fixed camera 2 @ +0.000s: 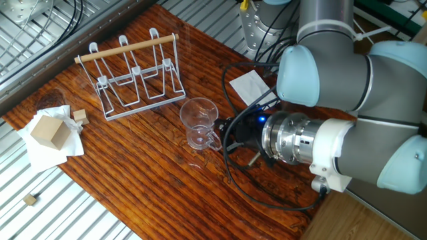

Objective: Put the cup on the cup rack

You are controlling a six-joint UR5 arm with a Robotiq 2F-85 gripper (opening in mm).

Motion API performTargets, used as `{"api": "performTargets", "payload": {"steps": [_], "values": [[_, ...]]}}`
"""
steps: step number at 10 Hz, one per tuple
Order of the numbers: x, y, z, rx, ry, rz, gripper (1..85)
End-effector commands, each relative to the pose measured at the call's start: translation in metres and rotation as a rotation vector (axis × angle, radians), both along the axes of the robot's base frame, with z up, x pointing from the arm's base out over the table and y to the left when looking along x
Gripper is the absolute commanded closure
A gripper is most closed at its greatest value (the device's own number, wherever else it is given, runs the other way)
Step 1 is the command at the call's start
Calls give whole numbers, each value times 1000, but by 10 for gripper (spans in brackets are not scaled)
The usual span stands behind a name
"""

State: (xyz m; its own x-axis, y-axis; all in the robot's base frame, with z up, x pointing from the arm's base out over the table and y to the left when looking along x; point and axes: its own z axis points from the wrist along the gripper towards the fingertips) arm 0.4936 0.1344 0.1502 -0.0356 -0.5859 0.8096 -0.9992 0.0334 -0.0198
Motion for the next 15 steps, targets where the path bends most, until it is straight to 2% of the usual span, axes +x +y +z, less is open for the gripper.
{"api": "performTargets", "payload": {"steps": [1, 8, 10, 11, 12, 15], "values": [[-3, 3, -5, 3, 3, -18, 810], [0, 10, -11, 11, -3, -26, 653], [0, 10, -13, 11, -1, -25, 633], [0, 11, -14, 14, 0, -24, 613], [0, 12, -16, 20, 1, -23, 550], [2, 15, -26, 41, 2, -23, 497]]}}
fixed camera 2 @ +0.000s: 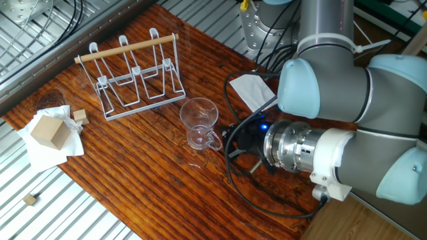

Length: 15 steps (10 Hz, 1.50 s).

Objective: Put the cup on the cup rack

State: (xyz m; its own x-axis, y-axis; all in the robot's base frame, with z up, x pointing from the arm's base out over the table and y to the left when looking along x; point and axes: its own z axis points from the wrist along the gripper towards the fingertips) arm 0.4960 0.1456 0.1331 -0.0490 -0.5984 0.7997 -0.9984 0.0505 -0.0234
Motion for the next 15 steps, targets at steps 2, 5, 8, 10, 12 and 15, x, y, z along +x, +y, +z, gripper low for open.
{"api": "performTargets", "payload": {"steps": [2, 5, 8, 10, 12, 15], "values": [[1, 5, -14, 31, 5, -3, 437], [5, 5, -17, 33, 4, 14, 340], [9, 5, -19, 36, 5, 32, 270], [13, 6, -24, 45, 3, 47, 237], [14, 7, -24, 48, 3, 52, 193], [16, 8, -27, 57, 5, 62, 93]]}}
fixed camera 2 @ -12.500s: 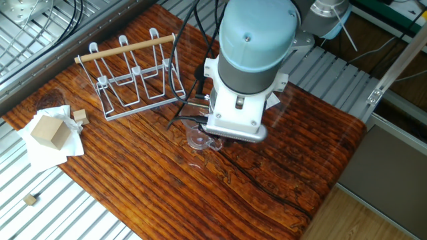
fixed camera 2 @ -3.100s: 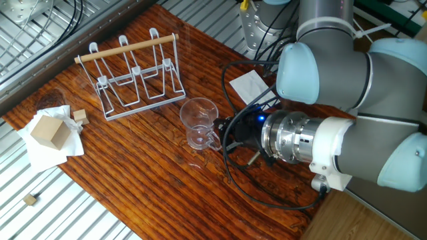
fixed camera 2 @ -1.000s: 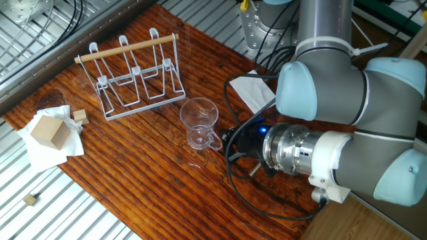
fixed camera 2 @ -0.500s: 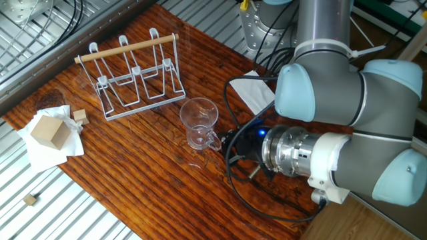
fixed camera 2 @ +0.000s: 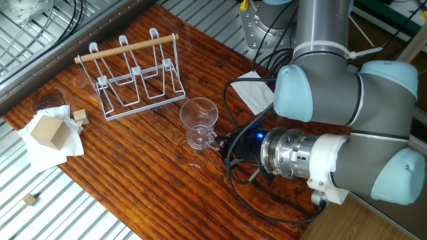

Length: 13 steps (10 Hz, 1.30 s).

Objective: Put the cup on the cup rack

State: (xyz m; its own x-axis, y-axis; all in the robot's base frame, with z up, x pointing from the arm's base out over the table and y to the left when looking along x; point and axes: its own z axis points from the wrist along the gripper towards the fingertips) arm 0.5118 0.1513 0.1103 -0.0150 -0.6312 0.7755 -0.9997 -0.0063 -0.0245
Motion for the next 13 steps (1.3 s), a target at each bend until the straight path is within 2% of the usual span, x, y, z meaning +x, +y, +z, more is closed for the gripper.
{"api": "performTargets", "payload": {"steps": [1, 2, 5, 10, 12, 13], "values": [[2, 3, -5, 24, 10, 13, 50], [3, 3, -6, 26, 12, 20, 7], [4, 8, -15, 66, 2, 24, 7], [2, 5, -17, 73, -7, 8, 7], [-5, 0, -27, 108, -22, -34, 30], [-6, 1, -32, 129, -26, -41, 77]]}}
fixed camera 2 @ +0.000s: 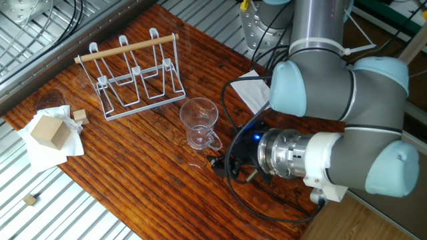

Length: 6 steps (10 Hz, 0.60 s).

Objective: Put the cup on the cup rack

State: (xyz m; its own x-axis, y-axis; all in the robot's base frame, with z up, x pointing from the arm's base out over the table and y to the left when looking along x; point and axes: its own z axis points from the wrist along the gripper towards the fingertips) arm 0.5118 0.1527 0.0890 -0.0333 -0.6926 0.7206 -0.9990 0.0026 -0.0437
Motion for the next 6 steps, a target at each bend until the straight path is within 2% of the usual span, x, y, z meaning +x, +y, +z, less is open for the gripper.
{"api": "performTargets", "payload": {"steps": [1, 4, 6], "values": [[-5, -2, -11, 46, -10, -39, 103], [-5, -4, -8, 33, -17, -43, 117], [-6, -4, -10, 41, -24, -54, 113]]}}
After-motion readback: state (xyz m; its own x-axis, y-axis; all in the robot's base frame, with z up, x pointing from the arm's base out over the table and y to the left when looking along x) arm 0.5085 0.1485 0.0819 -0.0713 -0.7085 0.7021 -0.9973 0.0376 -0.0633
